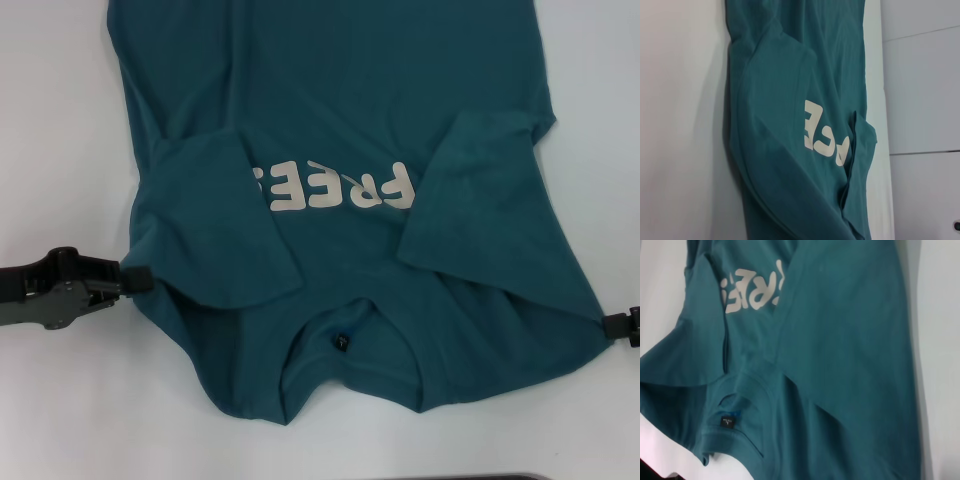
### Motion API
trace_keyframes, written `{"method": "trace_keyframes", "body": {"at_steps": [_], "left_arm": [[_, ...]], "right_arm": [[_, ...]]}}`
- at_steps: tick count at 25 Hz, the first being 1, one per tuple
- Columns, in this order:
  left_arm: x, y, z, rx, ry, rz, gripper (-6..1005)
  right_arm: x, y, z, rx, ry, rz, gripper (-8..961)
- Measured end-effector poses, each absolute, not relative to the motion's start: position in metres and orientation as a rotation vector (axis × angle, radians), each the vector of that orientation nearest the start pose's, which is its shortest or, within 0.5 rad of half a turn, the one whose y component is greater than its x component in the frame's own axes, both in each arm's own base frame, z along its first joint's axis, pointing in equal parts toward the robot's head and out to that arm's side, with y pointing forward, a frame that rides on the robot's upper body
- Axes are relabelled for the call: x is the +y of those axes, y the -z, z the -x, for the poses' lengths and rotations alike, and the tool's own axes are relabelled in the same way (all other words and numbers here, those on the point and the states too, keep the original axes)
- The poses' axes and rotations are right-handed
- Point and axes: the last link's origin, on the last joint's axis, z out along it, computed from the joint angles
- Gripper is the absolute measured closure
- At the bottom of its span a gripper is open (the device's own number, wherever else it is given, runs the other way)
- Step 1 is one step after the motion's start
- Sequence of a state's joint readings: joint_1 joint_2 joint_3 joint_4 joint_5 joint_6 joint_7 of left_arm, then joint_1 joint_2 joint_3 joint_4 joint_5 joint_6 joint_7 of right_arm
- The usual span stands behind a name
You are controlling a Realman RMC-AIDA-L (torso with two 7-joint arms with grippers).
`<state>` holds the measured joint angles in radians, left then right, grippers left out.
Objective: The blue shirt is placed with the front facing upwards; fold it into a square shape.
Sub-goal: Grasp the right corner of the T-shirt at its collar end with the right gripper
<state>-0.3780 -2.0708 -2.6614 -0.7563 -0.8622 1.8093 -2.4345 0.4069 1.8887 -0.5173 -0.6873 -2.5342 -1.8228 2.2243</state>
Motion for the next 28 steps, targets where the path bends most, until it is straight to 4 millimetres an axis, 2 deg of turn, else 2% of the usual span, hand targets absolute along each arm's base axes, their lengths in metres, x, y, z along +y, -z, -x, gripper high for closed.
{"method": "trace_keyframes", "body": {"at_steps": [28], "left_arm": [[0.255, -0.026, 0.32, 2.206, -0.655, -2.065, 982]], "right_arm": [[0.255, -0.064, -0.361, 2.051, -0.111, 2.32, 42]]}}
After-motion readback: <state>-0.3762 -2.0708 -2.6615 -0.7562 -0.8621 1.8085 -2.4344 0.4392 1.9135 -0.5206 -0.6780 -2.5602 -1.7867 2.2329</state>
